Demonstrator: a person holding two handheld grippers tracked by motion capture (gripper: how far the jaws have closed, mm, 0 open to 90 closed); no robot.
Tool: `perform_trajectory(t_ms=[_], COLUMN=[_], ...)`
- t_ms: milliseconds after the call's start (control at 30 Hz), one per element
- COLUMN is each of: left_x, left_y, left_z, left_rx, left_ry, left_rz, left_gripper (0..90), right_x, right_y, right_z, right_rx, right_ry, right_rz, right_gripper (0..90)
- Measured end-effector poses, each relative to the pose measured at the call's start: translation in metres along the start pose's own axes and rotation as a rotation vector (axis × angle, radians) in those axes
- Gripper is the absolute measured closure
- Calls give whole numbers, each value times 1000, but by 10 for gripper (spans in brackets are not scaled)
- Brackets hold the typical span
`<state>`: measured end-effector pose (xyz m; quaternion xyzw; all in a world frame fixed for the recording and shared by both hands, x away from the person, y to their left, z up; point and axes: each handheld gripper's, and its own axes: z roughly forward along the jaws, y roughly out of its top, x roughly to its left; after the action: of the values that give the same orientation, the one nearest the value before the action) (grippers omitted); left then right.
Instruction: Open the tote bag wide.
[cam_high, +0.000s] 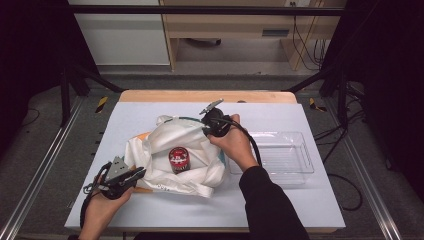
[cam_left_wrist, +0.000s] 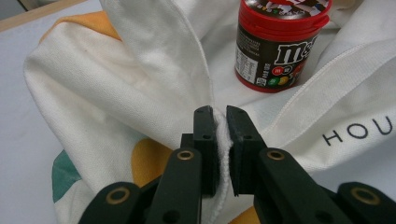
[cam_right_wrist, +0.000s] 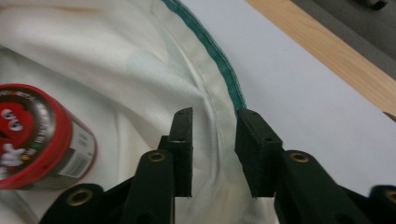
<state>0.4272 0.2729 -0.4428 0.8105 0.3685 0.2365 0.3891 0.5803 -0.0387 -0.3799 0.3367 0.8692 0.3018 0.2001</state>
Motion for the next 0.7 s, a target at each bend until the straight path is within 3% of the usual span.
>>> perform_trajectory(t_ms=[400, 700], left_x=[-1, 3], left_y=[1, 5], left_z=[-3, -12], left_rx=[-21, -79], left_ry=[15, 51], left_rz=[-19, -46], left_gripper=[787, 638], right_x=[19, 44], right_y=[6, 19], right_z=[-44, -54], right_rx=[-141, -161], right_ry=[107, 128], right_rz=[-10, -43], right_gripper=[440, 309])
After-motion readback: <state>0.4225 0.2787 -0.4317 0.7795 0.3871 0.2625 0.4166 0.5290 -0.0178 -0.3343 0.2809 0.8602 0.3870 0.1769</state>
